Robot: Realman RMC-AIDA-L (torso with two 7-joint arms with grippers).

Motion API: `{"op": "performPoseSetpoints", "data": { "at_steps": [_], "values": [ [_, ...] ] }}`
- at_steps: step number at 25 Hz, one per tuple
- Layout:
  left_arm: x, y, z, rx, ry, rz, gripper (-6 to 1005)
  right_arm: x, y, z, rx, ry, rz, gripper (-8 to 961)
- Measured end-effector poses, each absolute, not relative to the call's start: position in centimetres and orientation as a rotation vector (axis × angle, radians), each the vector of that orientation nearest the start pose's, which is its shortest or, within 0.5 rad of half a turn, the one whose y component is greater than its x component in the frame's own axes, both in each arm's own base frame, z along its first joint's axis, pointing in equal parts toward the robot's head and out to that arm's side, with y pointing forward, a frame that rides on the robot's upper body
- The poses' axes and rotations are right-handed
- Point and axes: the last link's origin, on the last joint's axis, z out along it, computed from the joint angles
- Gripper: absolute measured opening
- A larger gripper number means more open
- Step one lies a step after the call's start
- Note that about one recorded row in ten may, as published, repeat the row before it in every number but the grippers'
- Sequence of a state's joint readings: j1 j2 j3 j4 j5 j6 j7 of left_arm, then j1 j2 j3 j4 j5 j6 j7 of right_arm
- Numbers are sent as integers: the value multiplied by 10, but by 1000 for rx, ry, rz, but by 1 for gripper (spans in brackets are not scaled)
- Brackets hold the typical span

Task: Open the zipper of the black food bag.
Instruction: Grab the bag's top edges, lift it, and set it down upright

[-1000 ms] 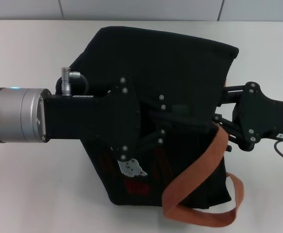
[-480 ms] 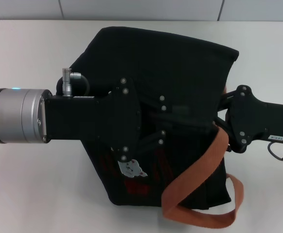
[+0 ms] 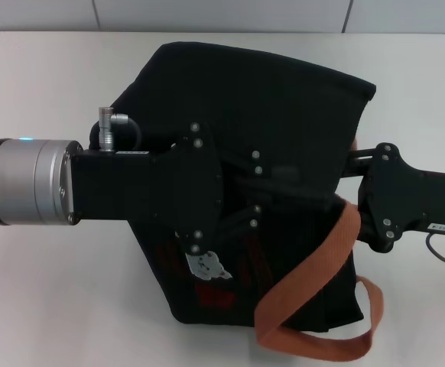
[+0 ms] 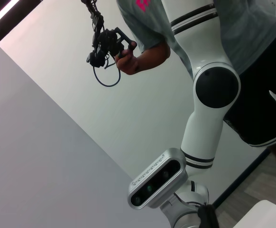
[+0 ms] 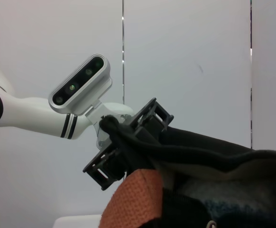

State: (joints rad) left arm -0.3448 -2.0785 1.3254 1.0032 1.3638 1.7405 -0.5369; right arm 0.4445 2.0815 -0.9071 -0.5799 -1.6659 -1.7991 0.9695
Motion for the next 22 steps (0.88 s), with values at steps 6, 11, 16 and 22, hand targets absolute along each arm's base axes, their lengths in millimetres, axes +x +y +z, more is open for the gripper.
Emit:
{"op": "performPoseSetpoints", "data": {
  "at_steps": [6, 11, 16, 22],
  "values": [
    [-161, 273, -2, -2460, 1054, -1062, 139, 231, 288, -15, -2749, 59, 1094, 308],
    [-160, 272, -3, -2466, 1062, -1067, 139, 228, 292, -16, -2748, 53, 1088, 493],
    [-159, 272, -4, -2467, 1064, -1068, 139, 227, 293, -17, -2748, 25, 1087, 502],
    [-159, 272, -4, -2466, 1066, -1069, 139, 226, 290, -20, -2771, 1, 1082, 187]
  ]
}}
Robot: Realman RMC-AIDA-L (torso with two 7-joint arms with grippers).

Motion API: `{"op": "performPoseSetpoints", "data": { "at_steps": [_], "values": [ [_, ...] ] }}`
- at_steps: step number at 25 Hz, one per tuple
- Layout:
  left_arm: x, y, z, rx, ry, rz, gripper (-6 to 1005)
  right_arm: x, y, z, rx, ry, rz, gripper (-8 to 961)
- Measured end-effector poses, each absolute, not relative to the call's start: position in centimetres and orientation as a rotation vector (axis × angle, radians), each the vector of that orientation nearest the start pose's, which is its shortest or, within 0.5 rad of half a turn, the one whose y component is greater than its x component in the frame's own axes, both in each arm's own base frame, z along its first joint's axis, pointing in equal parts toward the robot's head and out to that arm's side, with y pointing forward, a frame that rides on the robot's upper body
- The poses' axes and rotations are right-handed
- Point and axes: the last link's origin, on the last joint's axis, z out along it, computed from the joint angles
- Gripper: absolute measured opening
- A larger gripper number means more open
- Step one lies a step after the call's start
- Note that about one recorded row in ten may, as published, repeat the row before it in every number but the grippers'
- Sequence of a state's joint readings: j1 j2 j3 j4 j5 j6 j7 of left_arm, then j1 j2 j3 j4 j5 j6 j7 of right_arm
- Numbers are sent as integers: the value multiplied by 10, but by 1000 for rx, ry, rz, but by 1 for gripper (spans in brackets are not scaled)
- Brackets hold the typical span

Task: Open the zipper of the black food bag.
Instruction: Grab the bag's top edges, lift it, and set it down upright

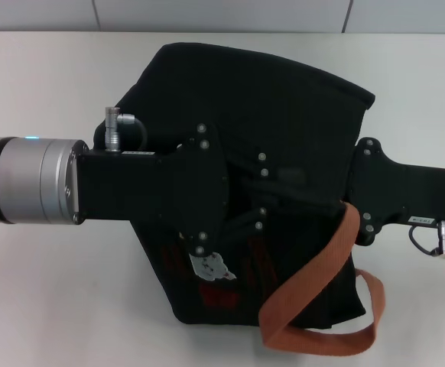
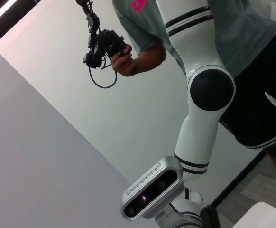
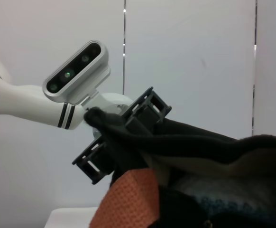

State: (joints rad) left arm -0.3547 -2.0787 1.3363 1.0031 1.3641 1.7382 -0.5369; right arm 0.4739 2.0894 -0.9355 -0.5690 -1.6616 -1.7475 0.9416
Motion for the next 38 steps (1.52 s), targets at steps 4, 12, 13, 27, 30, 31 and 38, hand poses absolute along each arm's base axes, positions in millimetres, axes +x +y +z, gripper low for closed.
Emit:
{"op": "performPoseSetpoints", "data": {
  "at_steps": [4, 12, 13, 27, 30, 31, 38],
  "values": [
    [-159, 272, -4, -2466, 1066, -1069, 139, 227, 290, -19, -2760, -5, 1083, 35],
    [-159, 273, -4, -2461, 1060, -1068, 139, 234, 283, -16, -2780, -11, 1061, 1],
    [-159, 274, -3, -2456, 1057, -1068, 139, 237, 281, -16, -2795, 1, 1038, -3],
    [-154, 282, -3, -2421, 1027, -1061, 139, 291, 244, -10, -2980, 299, 615, 18],
    [-154, 282, -3, -2420, 1024, -1063, 139, 297, 238, -8, -2973, 343, 596, 25],
    [-154, 282, -3, -2420, 1023, -1064, 139, 298, 237, -5, -2961, 363, 610, 27],
    [-150, 287, -4, -2365, 968, -1130, 139, 302, 241, 31, -2742, 528, 834, 42]
  ]
}}
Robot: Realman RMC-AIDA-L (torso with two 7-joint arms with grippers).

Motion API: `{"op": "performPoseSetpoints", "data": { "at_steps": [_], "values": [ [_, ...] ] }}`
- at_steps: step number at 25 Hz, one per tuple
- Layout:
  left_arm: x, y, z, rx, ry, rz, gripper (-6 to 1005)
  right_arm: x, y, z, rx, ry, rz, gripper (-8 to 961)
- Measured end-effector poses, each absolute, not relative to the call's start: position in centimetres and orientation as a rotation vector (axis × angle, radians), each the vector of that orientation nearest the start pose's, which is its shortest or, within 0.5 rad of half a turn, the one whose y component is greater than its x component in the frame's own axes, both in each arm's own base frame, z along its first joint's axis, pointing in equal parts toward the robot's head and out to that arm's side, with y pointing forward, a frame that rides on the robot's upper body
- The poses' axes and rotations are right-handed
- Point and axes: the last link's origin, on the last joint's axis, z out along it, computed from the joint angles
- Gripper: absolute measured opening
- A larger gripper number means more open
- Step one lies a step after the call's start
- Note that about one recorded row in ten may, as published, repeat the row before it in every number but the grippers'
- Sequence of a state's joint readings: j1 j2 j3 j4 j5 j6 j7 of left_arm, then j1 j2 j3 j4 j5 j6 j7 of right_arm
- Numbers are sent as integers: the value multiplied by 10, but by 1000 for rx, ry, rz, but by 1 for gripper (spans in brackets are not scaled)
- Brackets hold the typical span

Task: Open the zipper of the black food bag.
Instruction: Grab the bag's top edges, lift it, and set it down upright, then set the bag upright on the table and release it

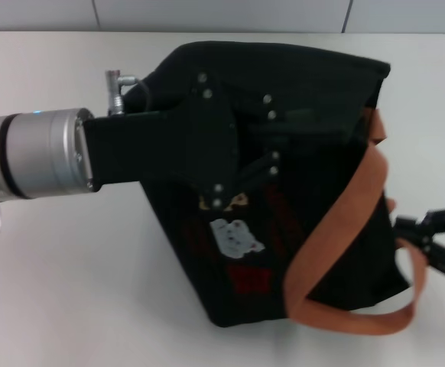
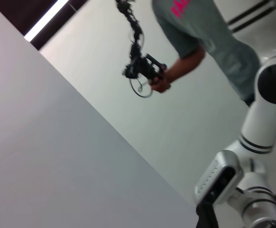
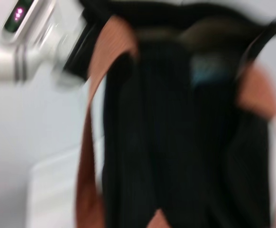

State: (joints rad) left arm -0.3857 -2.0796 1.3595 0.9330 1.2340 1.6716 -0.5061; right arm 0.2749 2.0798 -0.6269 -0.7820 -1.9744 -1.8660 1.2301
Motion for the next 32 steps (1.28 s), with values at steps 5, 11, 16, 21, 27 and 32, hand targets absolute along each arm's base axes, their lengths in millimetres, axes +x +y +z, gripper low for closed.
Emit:
{"op": "performPoseSetpoints", "data": {
  "at_steps": [5, 11, 16, 21, 27, 32],
  "values": [
    [-140, 297, -10, -2321, 940, -1191, 139, 311, 239, 42, -2620, 534, 887, 53],
    [-133, 310, -21, -2244, 809, -1252, 138, 321, 236, 51, -2540, 549, 874, 261],
    [-167, 304, -16, -2122, 592, -1301, 136, 322, 234, 53, -2484, 526, 909, 455],
    [-211, 278, -16, -2068, 425, -1268, 134, 318, 238, 58, -2415, 501, 987, 661],
    [-243, 261, -22, -2063, 274, -1176, 132, 313, 242, 62, -2380, 466, 1033, 669],
    [-262, 245, -27, -2071, 176, -1129, 130, 310, 243, 63, -2344, 458, 1082, 676]
  ]
}}
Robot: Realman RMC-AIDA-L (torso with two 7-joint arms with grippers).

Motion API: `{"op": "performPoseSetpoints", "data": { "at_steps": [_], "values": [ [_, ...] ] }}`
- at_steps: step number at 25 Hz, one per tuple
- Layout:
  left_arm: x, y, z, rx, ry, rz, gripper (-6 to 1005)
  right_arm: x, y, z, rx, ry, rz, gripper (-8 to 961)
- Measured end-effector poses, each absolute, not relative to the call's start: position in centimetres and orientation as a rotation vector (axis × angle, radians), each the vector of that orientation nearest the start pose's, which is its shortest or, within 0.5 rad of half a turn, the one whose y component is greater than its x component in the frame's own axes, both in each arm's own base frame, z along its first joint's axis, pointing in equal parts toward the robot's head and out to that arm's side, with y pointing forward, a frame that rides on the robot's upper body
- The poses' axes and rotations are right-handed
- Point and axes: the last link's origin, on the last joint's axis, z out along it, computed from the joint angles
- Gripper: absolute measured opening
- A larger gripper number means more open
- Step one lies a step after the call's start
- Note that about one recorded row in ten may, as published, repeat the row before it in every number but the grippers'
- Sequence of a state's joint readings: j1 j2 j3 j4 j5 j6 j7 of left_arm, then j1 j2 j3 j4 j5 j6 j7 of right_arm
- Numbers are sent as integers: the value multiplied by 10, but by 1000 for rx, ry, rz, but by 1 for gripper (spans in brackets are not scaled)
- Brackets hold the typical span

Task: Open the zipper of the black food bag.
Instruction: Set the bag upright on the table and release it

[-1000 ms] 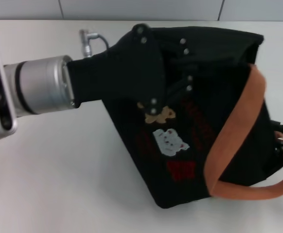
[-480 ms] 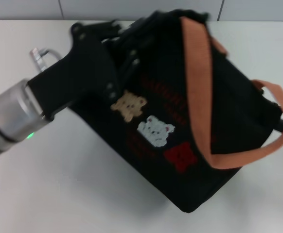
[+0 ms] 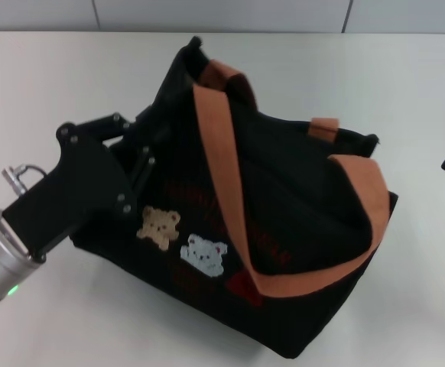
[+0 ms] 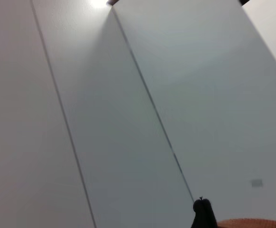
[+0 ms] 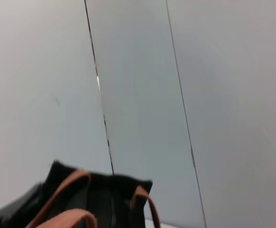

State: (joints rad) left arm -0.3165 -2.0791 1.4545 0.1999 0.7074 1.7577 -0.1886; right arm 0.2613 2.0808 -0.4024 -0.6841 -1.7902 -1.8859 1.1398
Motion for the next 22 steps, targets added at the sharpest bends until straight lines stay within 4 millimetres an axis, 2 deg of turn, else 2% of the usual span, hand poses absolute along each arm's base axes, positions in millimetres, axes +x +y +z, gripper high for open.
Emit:
{"op": "performPoseSetpoints", "data": {
  "at_steps": [4, 8, 12, 18, 22],
  "values": [
    [-278, 231, -36, -2121, 21, -1100, 129, 307, 244, 61, -2344, 457, 1112, 681],
    [-284, 227, -42, -2161, -65, -1093, 143, 305, 247, 59, -2349, 456, 1128, 687],
    [-281, 227, -48, -2214, -80, -1106, 203, 302, 251, 59, -2354, 446, 1138, 692],
    [-268, 243, -51, -2259, -60, -1141, 293, 298, 255, 57, -2357, 437, 1155, 700],
    [-264, 245, -46, -2241, -21, -1158, 483, 297, 253, 57, -2359, 436, 1171, 706]
  ]
}}
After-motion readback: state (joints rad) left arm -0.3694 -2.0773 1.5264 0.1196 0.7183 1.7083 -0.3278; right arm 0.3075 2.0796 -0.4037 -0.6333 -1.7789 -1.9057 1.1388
